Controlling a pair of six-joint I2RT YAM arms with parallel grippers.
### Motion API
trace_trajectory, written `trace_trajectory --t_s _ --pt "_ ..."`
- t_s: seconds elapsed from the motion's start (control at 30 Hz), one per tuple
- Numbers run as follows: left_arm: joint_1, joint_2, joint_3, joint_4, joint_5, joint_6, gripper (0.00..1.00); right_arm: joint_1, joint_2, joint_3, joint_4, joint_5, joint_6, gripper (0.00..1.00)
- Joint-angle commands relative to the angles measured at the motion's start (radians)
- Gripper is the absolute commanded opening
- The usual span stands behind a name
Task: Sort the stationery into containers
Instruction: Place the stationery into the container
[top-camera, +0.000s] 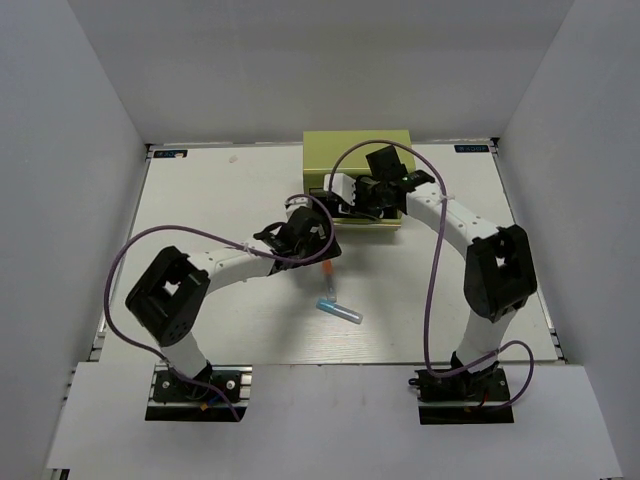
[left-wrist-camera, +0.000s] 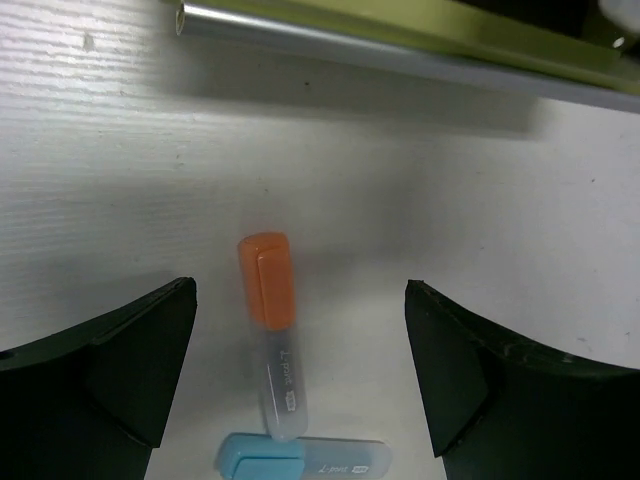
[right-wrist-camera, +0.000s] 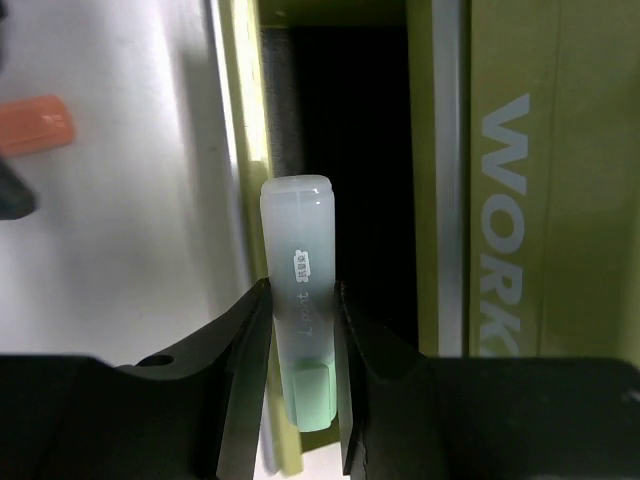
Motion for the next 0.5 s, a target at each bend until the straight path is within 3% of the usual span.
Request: trace_trajectory --t_s 0.0,0.07,0.17,0.47 --pt "-0.003 0.018 0.035 -0.05 0.031 0.011 0.94 -0.017 0.029 0.064 0.072 0.022 -0.035 0.32" --pt "-0.012 0.043 0.045 -0.05 0.031 0.0 0.94 -0.024 0.054 0.087 0.074 0.02 -0.041 0.36" --pt "-0.013 0.054 0.065 -0.073 0.031 0.0 0.94 -0.036 0.066 0.098 0.068 0.002 -0.029 0.54" --pt "-0.022 0.095 0.094 -0.122 0.012 -0.044 0.94 -0.082 -0.044 0.039 0.06 -0.159 0.143 0.56"
